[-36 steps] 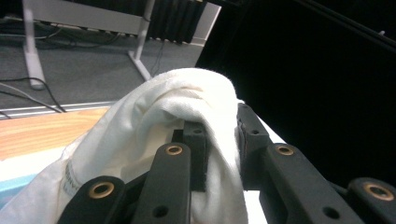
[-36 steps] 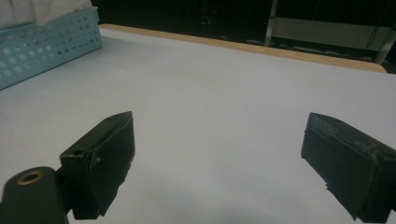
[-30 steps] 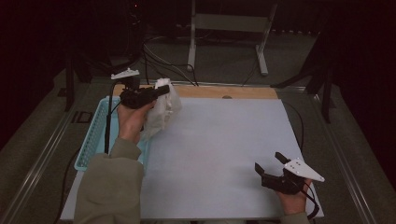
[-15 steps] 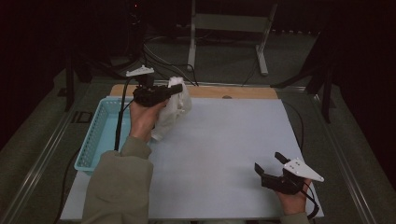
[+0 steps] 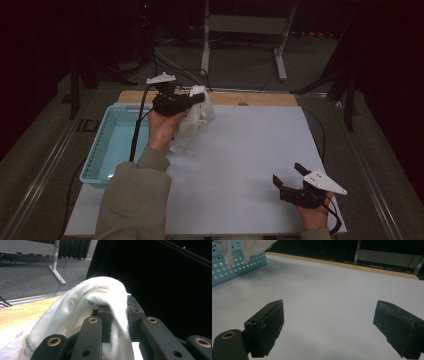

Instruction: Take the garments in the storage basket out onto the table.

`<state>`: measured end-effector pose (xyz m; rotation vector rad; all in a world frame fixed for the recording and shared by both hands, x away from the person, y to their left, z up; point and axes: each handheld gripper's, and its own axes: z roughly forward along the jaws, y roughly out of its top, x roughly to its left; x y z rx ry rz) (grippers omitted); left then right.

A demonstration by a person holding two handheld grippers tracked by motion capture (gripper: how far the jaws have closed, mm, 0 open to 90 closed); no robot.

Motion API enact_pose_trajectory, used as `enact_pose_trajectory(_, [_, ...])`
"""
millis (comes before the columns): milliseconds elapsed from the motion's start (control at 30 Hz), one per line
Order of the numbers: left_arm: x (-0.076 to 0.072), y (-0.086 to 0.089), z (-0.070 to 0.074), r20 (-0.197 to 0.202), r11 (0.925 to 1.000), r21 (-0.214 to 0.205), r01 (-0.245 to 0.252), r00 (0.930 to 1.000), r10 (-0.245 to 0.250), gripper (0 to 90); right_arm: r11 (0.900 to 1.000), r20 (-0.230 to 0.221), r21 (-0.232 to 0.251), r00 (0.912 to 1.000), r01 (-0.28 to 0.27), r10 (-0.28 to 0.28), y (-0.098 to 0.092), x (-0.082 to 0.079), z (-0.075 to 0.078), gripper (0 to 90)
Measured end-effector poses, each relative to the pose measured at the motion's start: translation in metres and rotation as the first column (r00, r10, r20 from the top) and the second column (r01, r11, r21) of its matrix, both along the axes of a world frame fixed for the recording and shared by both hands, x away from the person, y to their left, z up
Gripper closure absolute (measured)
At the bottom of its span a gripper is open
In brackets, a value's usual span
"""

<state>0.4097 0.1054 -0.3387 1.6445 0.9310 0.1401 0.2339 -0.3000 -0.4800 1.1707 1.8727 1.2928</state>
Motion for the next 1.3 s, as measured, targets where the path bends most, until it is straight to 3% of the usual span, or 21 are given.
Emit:
enact_pose_trajectory(600, [0.002, -0.024, -0.015, -0.03, 0.9988, 0.017, 0.046, 0.9985, -0.045, 77.8, 1.0, -0.001, -0.001, 1.0, -0.002, 0.002, 0.0, 0.0, 0.0, 9.8])
enact_pose_trajectory(1300, [0.001, -0.058, -0.018, -0.032, 0.9919, 0.03, 0.123, 0.992, -0.122, 77.6, 1.0, -0.003, -0.001, 1.0, -0.002, 0.002, 0.0, 0.0, 0.0, 9.9])
